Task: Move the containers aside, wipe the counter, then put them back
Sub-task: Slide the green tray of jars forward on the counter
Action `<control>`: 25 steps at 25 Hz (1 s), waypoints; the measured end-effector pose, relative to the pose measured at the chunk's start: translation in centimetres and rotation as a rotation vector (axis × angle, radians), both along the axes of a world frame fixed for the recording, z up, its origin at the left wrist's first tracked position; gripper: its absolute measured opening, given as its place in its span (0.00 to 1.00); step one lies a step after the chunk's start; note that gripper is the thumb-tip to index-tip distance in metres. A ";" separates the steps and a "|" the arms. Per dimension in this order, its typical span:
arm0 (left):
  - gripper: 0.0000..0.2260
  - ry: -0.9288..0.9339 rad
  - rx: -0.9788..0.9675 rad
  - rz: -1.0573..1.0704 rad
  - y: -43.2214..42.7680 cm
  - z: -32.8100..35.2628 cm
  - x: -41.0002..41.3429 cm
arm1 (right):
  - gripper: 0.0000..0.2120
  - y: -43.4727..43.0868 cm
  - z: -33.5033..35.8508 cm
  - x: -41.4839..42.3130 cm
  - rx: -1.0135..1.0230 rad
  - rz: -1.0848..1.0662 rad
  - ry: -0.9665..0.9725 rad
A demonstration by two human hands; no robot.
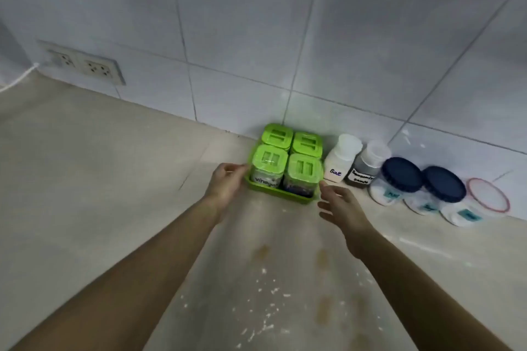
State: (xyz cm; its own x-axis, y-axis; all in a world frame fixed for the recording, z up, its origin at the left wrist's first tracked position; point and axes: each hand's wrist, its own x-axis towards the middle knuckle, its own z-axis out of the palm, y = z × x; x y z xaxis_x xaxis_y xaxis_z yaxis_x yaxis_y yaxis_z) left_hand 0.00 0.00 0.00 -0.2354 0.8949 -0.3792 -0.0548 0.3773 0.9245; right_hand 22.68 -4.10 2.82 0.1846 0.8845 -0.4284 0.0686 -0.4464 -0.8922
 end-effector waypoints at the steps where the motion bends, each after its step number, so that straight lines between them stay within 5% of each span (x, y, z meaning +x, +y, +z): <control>1: 0.13 -0.014 -0.020 -0.030 0.8 -0.2 0.2 | 0.25 1.0 -0.4 -0.3 -0.014 -0.019 0.018; 5: 0.25 -0.010 -0.054 -0.110 2.8 -0.4 1.5 | 0.26 4.6 -1.9 -1.1 -0.037 -0.035 0.083; 9: 0.37 0.029 -0.046 -0.128 3.1 -0.1 0.6 | 0.41 5.6 -3.3 -1.6 -0.009 -0.114 0.024; 16: 0.36 0.047 -0.016 -0.027 -1.0 1.9 -4.8 | 0.17 4.0 -1.6 -6.9 0.027 0.026 0.040; 25: 0.29 0.091 -0.031 0.368 -15.7 3.5 -18.4 | 0.12 -1.6 -0.5 -22.9 0.062 0.474 0.060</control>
State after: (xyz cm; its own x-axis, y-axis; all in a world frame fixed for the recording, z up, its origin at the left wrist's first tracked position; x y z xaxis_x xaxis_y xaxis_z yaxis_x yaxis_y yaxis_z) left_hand -18.35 -15.71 3.52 -0.5725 0.7330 -0.3674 -0.1103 0.3752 0.9204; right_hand -0.25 -5.73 2.37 -0.2681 0.8896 -0.3697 0.1994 -0.3242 -0.9247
